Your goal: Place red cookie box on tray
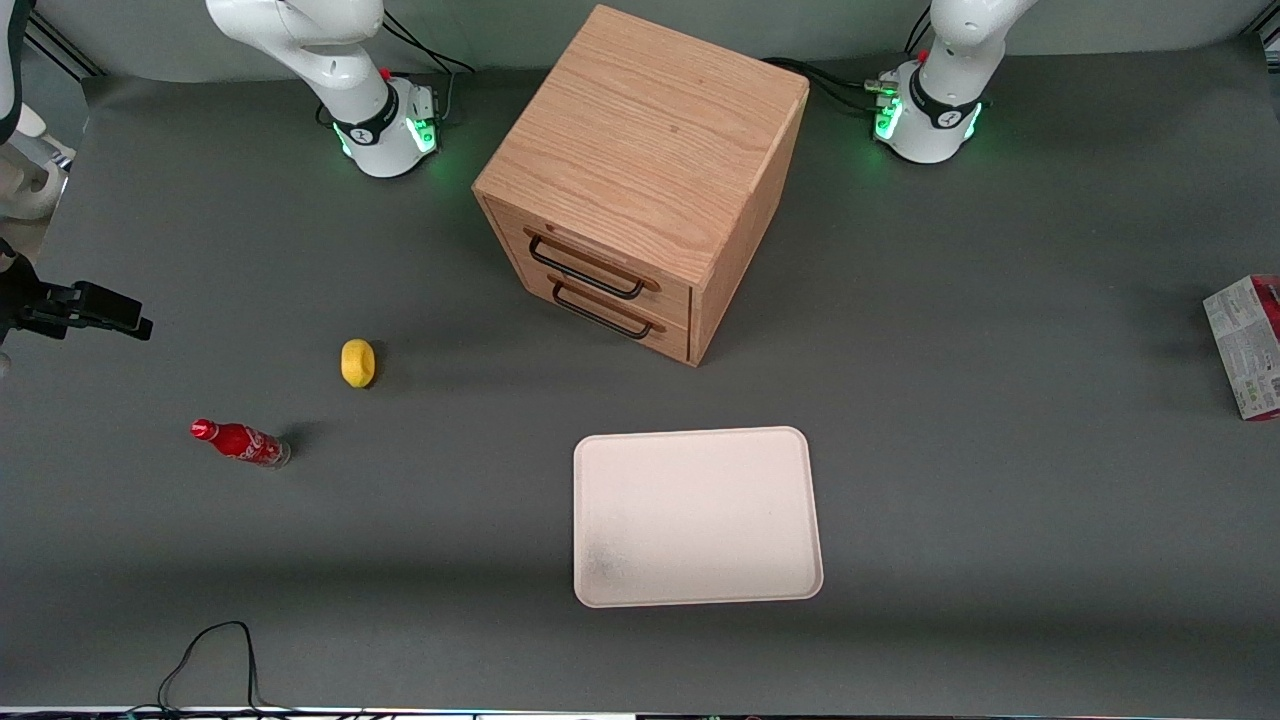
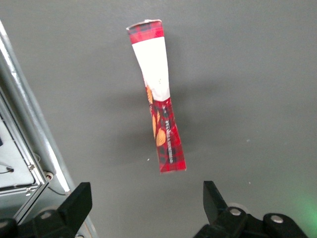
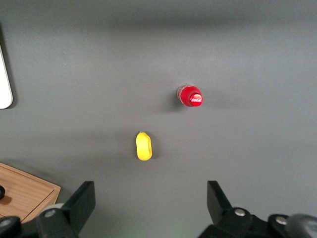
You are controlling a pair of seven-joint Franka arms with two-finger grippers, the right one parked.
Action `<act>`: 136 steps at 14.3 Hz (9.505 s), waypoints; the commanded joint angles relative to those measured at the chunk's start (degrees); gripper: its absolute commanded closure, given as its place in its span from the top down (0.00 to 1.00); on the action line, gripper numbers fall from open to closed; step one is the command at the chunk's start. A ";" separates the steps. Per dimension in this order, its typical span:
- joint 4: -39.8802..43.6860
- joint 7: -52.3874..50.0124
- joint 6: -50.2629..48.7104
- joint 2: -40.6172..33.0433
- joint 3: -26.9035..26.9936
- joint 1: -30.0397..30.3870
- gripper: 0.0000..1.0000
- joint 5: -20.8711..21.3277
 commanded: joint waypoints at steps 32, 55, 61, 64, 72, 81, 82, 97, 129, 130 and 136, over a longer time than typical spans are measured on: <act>-14.20 -2.83 24.48 5.22 -0.24 1.33 0.00 -3.99; 19.55 -42.07 -33.97 -6.47 -0.86 -35.46 0.00 -2.40; 20.16 -69.24 -30.12 -3.75 -1.90 -52.70 0.00 -8.55; 22.27 -78.14 -26.68 0.55 -5.32 -55.45 0.00 -9.61; 23.94 -81.41 -6.66 13.29 -12.28 -59.65 0.00 -9.44; 25.18 -78.61 6.19 24.46 -11.49 -60.20 0.00 -4.25; 25.35 -78.33 6.28 25.08 -11.49 -60.20 0.00 -4.16; 24.65 -78.42 8.31 26.93 -9.91 -60.46 1.00 -4.07; -2.77 -51.70 -19.99 -21.67 -7.80 -32.61 1.00 -6.89; -2.68 -51.61 -20.08 -21.76 -7.80 -32.25 1.00 -6.97; -0.23 -51.88 -22.89 -22.38 8.50 -48.55 1.00 -6.27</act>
